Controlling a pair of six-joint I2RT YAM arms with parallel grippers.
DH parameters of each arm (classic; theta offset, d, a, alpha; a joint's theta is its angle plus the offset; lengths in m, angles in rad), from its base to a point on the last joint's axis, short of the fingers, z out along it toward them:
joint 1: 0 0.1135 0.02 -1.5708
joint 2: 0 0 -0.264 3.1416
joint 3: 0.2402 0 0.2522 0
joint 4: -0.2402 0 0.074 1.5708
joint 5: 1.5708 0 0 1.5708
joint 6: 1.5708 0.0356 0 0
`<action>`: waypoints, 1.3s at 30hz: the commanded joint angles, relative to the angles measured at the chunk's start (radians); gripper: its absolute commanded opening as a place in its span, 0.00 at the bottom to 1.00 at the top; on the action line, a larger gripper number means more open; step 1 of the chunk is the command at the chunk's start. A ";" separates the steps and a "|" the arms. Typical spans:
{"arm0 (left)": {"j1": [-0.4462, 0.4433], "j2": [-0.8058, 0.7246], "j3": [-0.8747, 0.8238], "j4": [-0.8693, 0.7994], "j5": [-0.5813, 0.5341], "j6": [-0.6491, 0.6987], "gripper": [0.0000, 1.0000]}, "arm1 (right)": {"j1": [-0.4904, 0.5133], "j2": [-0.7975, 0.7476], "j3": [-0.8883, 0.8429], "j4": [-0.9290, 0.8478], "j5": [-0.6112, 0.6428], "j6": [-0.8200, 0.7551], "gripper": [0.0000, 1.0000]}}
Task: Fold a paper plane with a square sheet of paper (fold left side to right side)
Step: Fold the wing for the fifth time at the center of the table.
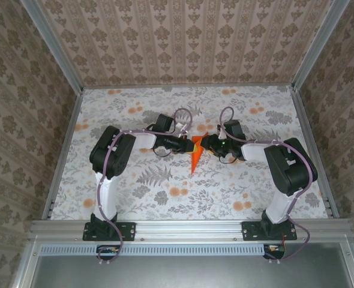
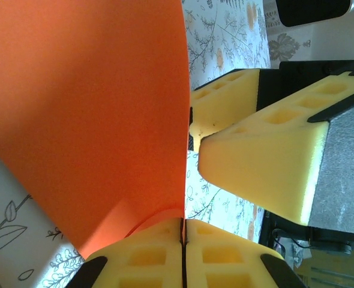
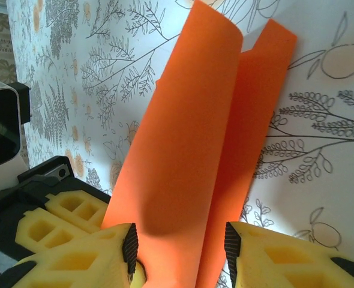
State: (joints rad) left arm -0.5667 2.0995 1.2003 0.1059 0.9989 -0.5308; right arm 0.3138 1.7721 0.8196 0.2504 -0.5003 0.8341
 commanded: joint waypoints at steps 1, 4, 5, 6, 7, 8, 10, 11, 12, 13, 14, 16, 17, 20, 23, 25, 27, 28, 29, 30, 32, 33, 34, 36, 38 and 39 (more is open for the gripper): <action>0.010 0.021 0.001 0.008 0.026 0.001 0.08 | 0.011 0.032 0.046 -0.069 0.035 -0.007 0.43; 0.010 0.021 0.001 0.006 0.024 0.002 0.09 | 0.020 0.050 0.070 -0.112 0.053 -0.010 0.39; 0.011 0.020 0.001 0.006 0.023 0.001 0.10 | 0.021 0.055 0.075 -0.125 0.058 -0.010 0.39; 0.011 0.019 0.001 0.005 0.023 0.001 0.11 | 0.023 0.059 0.079 -0.137 0.064 -0.011 0.38; 0.011 0.019 0.002 0.005 0.023 0.003 0.11 | 0.022 0.062 0.081 -0.144 0.067 -0.012 0.38; 0.011 0.017 0.001 0.005 0.023 0.002 0.11 | 0.022 0.068 0.082 -0.147 0.069 -0.011 0.38; 0.013 0.012 0.000 0.003 0.021 0.003 0.14 | 0.022 0.074 0.084 -0.153 0.071 -0.010 0.37; 0.013 0.009 0.001 0.002 0.020 0.005 0.16 | 0.023 0.076 0.083 -0.155 0.072 -0.011 0.37; 0.014 0.005 -0.002 0.000 0.019 0.004 0.19 | 0.023 0.079 0.082 -0.155 0.073 -0.010 0.37; 0.016 0.000 -0.002 -0.003 0.017 0.007 0.21 | 0.022 0.079 0.082 -0.154 0.074 -0.011 0.37; 0.017 -0.006 -0.005 -0.007 0.016 0.009 0.23 | 0.022 0.082 0.082 -0.153 0.072 -0.010 0.37; 0.020 -0.021 -0.007 -0.014 0.012 0.011 0.26 | 0.023 0.085 0.082 -0.154 0.073 -0.009 0.37; 0.023 -0.026 -0.008 -0.019 0.009 0.014 0.28 | 0.022 0.087 0.084 -0.153 0.072 -0.010 0.37; 0.031 -0.045 -0.006 -0.040 0.005 0.026 0.32 | 0.023 0.088 0.083 -0.152 0.074 -0.009 0.37; 0.036 -0.048 0.008 -0.072 0.001 0.046 0.36 | 0.023 0.089 0.082 -0.151 0.074 -0.007 0.37; 0.037 -0.040 0.021 -0.087 0.001 0.056 0.38 | 0.024 0.089 0.081 -0.149 0.072 -0.007 0.37; 0.037 -0.027 0.034 -0.096 0.007 0.063 0.38 | 0.023 0.089 0.081 -0.149 0.072 -0.007 0.37; 0.037 -0.023 0.040 -0.099 0.009 0.064 0.39 | 0.023 0.089 0.081 -0.149 0.072 -0.008 0.37; 0.037 -0.018 0.046 -0.100 0.011 0.066 0.39 | 0.023 0.090 0.081 -0.151 0.072 -0.009 0.37; 0.037 -0.011 0.054 -0.104 0.012 0.067 0.39 | 0.022 0.088 0.080 -0.151 0.073 -0.009 0.37; 0.038 0.003 0.064 -0.108 0.017 0.072 0.38 | 0.022 0.088 0.081 -0.151 0.074 -0.010 0.37; 0.037 0.009 0.070 -0.110 0.019 0.071 0.38 | 0.023 0.087 0.081 -0.153 0.074 -0.012 0.37; 0.037 0.015 0.073 -0.110 0.022 0.071 0.37 | 0.023 0.088 0.080 -0.153 0.073 -0.012 0.37; 0.037 0.024 0.079 -0.109 0.024 0.072 0.33 | 0.024 0.088 0.082 -0.156 0.073 -0.013 0.37; 0.037 0.031 0.085 -0.116 0.020 0.078 0.26 | 0.024 0.088 0.082 -0.158 0.075 -0.015 0.37; 0.037 0.035 0.089 -0.121 0.016 0.083 0.23 | 0.024 0.086 0.082 -0.159 0.075 -0.016 0.37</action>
State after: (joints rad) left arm -0.5350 2.0998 1.2606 0.0151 0.9985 -0.4831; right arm 0.3321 1.8324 0.8864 0.1333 -0.4488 0.8330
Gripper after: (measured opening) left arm 0.241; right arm 0.365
